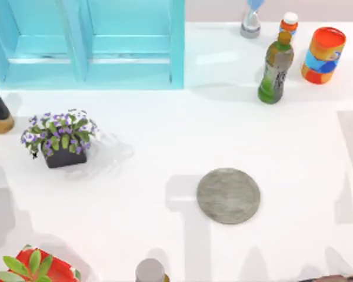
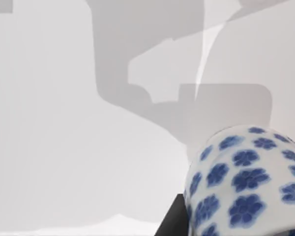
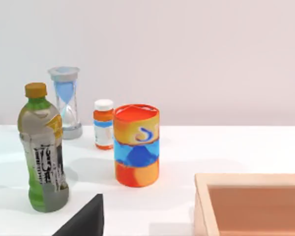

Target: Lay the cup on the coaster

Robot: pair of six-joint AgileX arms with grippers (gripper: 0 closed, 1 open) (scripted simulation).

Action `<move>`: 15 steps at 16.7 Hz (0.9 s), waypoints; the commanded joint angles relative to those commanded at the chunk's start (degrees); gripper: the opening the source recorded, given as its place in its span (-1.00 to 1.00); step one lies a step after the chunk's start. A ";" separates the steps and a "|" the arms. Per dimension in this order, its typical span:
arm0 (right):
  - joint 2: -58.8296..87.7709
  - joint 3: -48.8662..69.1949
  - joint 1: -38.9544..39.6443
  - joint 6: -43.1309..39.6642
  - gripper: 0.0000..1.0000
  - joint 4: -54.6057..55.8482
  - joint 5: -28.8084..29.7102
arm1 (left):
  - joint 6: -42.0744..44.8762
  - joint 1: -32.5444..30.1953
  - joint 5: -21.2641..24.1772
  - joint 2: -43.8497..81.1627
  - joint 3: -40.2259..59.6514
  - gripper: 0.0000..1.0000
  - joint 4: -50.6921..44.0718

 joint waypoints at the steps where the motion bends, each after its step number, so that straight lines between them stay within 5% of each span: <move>1: 0.00 0.00 0.00 0.00 1.00 0.00 0.00 | 0.00 0.00 0.00 0.00 0.00 -1.00 0.00; 9: 0.00 0.00 0.00 0.00 1.00 0.00 0.00 | -0.46 -0.57 -0.04 -0.07 0.33 -1.00 -0.24; 15: 0.00 0.00 0.00 0.00 1.00 0.00 0.00 | -16.15 -13.33 -1.40 -0.09 9.46 -1.00 -6.15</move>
